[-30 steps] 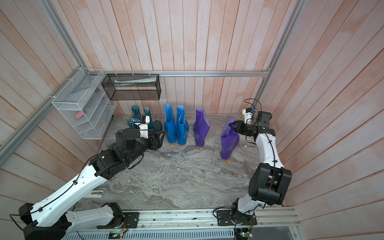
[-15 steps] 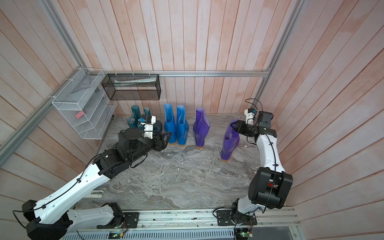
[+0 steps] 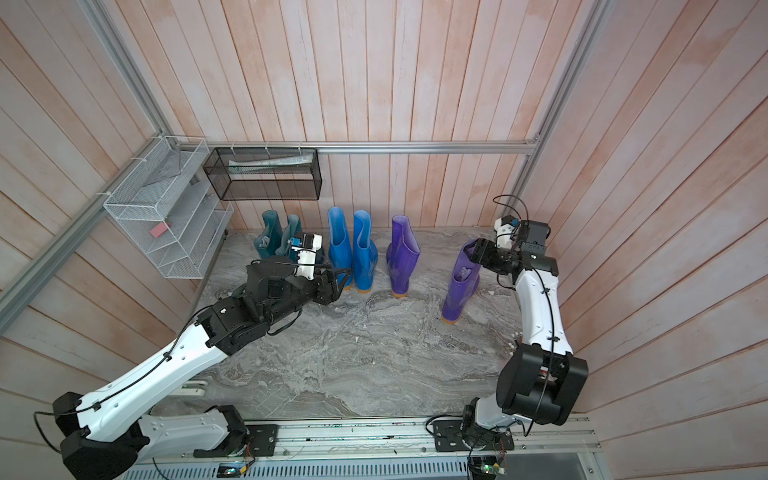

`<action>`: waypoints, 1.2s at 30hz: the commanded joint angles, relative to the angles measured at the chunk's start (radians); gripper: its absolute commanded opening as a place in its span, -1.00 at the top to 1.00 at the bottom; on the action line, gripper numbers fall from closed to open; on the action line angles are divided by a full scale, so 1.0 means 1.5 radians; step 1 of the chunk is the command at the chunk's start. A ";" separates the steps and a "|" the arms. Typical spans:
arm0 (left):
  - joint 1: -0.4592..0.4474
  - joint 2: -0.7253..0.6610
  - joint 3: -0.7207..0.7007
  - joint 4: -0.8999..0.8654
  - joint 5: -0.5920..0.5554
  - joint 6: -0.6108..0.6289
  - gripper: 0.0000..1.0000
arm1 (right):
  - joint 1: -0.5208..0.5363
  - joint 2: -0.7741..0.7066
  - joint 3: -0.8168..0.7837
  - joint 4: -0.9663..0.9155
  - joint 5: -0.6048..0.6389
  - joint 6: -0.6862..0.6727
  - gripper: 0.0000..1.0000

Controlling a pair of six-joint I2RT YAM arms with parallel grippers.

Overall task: Match and arrange rain boots in pairs
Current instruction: Adjust the rain boot at the center of the board, then pick up the rain boot at the center of the board.

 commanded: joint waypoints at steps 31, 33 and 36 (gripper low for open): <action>-0.003 -0.104 -0.080 -0.002 0.016 0.054 -0.33 | 0.146 -0.089 0.011 -0.132 0.329 0.130 -0.75; -0.003 -0.110 -0.081 -0.003 0.020 0.053 -0.33 | 0.147 -0.093 -0.003 -0.128 0.333 0.130 -0.72; -0.004 -0.113 -0.085 -0.007 0.020 0.055 -0.33 | 0.146 -0.092 -0.010 -0.123 0.330 0.127 -0.56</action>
